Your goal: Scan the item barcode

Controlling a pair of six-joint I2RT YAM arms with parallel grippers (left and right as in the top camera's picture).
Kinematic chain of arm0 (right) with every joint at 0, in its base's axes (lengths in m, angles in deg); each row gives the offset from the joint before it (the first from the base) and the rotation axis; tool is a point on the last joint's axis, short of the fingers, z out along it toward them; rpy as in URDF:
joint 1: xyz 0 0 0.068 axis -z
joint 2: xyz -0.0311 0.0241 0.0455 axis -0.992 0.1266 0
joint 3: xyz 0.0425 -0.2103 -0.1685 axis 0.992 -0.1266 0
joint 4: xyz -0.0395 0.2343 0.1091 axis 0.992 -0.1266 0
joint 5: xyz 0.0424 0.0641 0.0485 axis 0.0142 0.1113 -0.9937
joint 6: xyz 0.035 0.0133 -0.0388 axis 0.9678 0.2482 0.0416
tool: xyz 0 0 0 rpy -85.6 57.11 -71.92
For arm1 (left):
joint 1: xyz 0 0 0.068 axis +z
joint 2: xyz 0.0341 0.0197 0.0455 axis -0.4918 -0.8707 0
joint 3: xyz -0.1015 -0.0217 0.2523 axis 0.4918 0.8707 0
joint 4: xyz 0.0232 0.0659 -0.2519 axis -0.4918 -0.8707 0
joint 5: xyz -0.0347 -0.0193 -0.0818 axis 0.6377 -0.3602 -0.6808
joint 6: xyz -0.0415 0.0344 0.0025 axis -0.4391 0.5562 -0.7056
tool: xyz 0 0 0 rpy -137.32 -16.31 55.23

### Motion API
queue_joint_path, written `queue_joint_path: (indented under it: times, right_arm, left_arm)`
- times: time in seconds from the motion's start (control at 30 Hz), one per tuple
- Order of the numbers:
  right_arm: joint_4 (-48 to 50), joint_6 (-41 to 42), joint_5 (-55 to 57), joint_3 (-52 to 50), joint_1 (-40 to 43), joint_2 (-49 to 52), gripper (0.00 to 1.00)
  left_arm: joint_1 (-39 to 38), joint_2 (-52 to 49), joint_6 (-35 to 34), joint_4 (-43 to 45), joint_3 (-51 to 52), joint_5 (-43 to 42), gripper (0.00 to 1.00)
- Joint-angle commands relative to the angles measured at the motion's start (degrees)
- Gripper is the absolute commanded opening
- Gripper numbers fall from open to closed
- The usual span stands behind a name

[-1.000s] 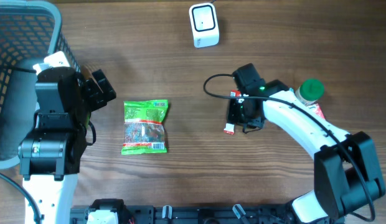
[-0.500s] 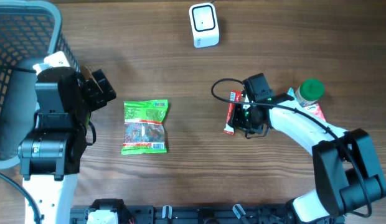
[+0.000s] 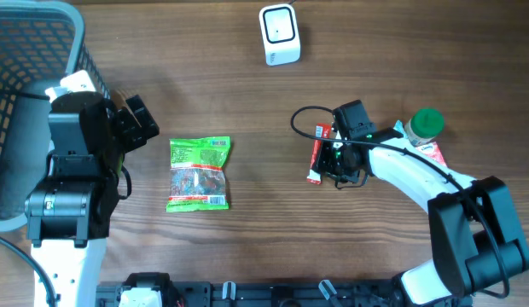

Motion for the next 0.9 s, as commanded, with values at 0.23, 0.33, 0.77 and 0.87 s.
queue_joint_path:
  times: [0.23,0.33,0.77,0.87]
  right_arm:
    - [4.81,3.15,1.95,-5.62,-0.22,0.35,0.09]
    - [5.09,-1.03,2.05,-5.55,0.2,0.31,0.04]
    - [-3.21,-35.58,-18.38,-2.58,2.45,-10.93,0.04]
    - [-6.47,-42.91,-21.14,-2.58,2.45,-15.34,0.04]
  left_arm:
    - [0.22,0.0,0.28,0.15,-0.79,0.31,1.0]
    - [0.22,0.0,0.28,0.15,-0.79,0.33,1.0]
    - [0.22,0.0,0.28,0.15,-0.79,0.31,1.0]
    - [0.22,0.0,0.28,0.15,-0.79,0.33,1.0]
